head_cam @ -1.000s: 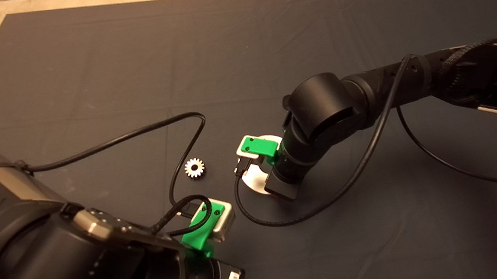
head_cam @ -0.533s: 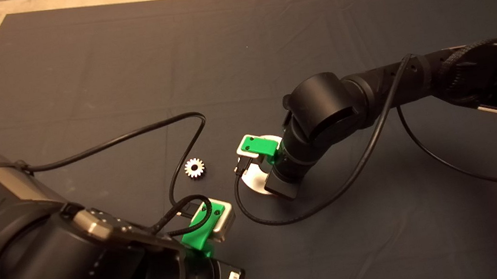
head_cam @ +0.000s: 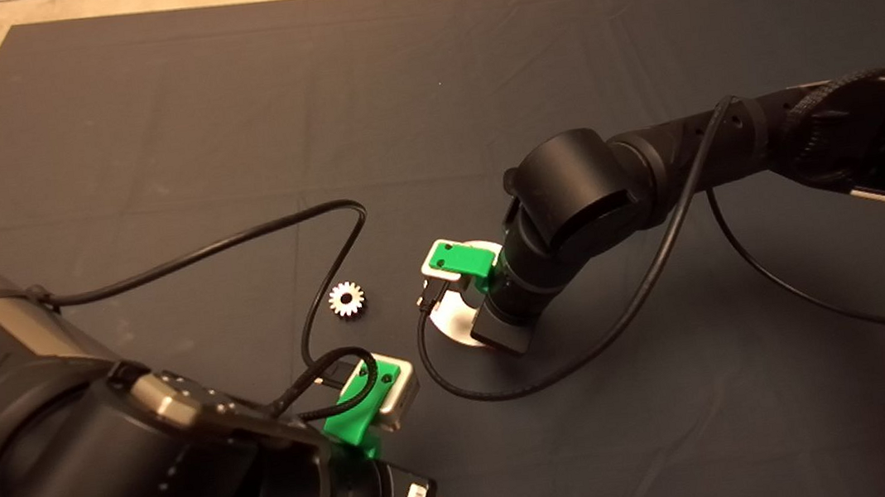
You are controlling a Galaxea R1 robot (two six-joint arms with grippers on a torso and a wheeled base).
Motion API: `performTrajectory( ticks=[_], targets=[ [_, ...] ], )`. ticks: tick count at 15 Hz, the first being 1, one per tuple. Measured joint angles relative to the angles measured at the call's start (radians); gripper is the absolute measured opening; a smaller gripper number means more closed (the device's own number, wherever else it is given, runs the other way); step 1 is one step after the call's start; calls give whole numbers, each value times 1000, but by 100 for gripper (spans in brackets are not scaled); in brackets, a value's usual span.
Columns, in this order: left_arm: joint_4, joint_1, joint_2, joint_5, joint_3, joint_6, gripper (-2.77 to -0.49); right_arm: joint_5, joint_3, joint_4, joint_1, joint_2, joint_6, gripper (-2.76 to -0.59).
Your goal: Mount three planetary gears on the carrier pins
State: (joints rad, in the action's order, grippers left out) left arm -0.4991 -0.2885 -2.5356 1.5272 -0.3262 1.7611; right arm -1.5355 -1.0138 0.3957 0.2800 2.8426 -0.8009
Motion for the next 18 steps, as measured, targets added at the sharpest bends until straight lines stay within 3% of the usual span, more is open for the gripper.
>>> performTrajectory(
  ticks=[18],
  targets=[
    [0, 0, -3, 0, 0, 0, -179, 1, -5, 12, 0, 3, 0, -243]
  ],
)
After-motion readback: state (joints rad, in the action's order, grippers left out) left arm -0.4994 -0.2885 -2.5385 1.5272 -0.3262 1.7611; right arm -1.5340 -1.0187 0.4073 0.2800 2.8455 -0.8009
